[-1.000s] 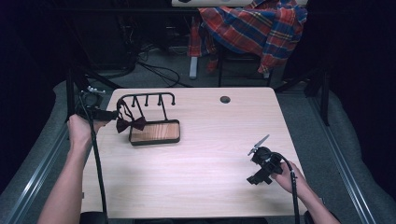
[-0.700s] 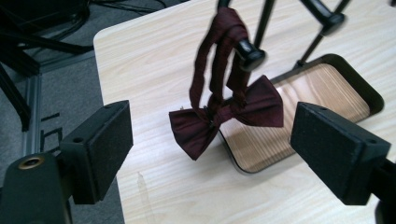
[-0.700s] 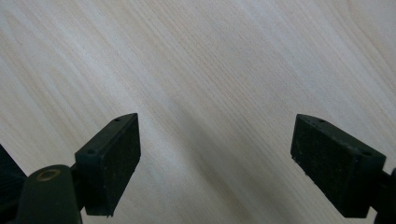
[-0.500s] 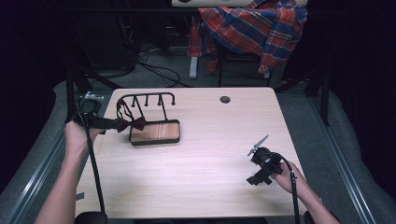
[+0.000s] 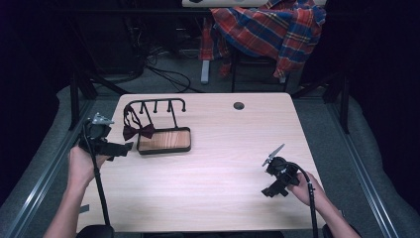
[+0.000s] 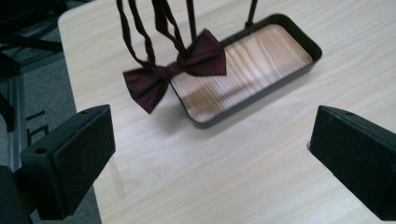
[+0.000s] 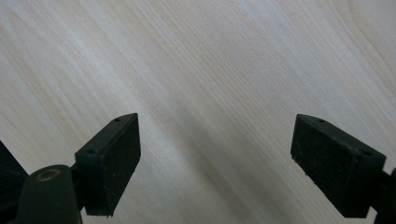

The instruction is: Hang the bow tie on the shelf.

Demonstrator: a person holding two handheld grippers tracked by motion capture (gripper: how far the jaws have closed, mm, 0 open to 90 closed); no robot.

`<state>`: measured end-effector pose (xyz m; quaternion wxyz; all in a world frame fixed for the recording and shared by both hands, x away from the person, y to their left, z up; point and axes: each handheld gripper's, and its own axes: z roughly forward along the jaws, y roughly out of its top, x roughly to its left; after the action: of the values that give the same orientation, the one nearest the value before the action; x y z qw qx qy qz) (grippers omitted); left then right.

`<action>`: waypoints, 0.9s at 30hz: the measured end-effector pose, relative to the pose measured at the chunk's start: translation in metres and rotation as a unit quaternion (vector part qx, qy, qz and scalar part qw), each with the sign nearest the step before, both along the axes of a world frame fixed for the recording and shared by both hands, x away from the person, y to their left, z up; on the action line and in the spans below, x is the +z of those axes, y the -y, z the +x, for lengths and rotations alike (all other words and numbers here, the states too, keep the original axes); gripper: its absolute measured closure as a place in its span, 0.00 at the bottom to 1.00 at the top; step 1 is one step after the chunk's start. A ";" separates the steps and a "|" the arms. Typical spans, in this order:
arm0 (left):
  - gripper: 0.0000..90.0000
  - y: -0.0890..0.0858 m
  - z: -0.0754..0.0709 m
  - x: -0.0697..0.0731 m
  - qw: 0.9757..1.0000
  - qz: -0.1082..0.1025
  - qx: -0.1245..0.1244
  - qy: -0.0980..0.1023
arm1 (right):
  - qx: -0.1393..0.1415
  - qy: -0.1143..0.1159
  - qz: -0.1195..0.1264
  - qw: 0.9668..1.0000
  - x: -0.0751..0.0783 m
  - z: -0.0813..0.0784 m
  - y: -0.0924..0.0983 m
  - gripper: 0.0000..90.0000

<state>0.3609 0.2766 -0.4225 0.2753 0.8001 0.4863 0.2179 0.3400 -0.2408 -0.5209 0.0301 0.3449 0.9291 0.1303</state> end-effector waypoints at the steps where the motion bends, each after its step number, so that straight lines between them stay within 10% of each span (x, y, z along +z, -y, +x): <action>1: 0.01 0.000 -0.002 -0.001 1.000 0.001 -0.002 -0.002 | 0.000 0.000 0.000 1.000 0.000 0.000 0.000 0.18; 27: 0.00 0.010 -0.037 -0.043 0.998 0.010 -0.010 -0.059 | 0.001 -0.004 0.001 1.000 -0.001 -0.001 -0.002 0.18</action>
<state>0.3239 0.2670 -0.4651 0.2400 0.8193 0.4914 0.1725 0.3395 -0.2393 -0.5223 0.0262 0.3444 0.9295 0.1295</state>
